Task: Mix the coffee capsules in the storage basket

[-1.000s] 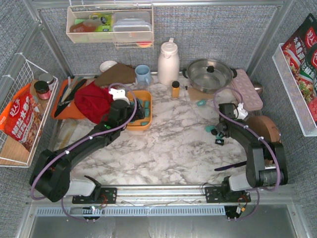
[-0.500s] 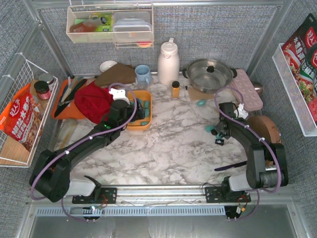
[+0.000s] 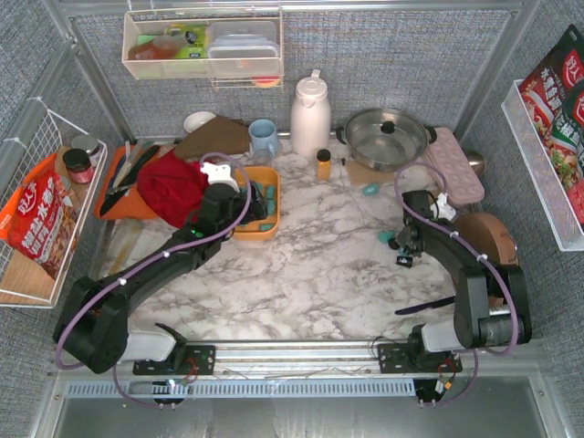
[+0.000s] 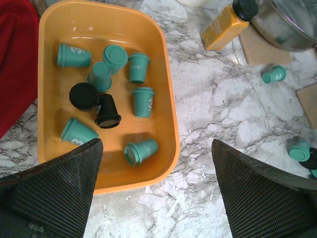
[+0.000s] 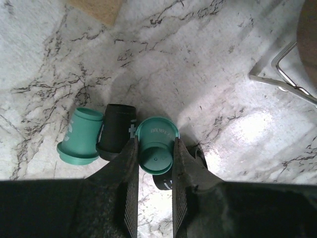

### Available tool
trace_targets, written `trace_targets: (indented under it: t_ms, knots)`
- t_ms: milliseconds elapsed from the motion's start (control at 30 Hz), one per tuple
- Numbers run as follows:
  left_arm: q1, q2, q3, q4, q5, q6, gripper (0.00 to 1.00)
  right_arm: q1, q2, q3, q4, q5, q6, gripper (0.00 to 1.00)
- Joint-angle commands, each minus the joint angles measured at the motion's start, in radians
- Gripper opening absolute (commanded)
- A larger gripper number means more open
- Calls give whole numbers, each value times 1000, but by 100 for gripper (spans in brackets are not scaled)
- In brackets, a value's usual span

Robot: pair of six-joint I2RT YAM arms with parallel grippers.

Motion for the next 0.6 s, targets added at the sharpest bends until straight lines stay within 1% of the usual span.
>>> trace_targets:
  t_ms: [0,167,267,400,467,567]
  knots:
    - [1,-8,-2,31,5,0,99,2,-31,1,-13,31,-18,16]
    - [1,-10,-3,46,22,11,99,6,-70,31,-45,9,-101,14]
    - [1,-14,-17,88,66,29,99,27,-108,65,-68,-46,-192,15]
    - [2,-21,-57,180,85,30,99,87,-204,84,-57,-111,-323,14]
    - [2,-18,-85,255,134,63,99,130,-244,99,-50,-158,-379,13]
    - [1,9,-104,371,243,124,99,174,-264,151,-56,-297,-453,13]
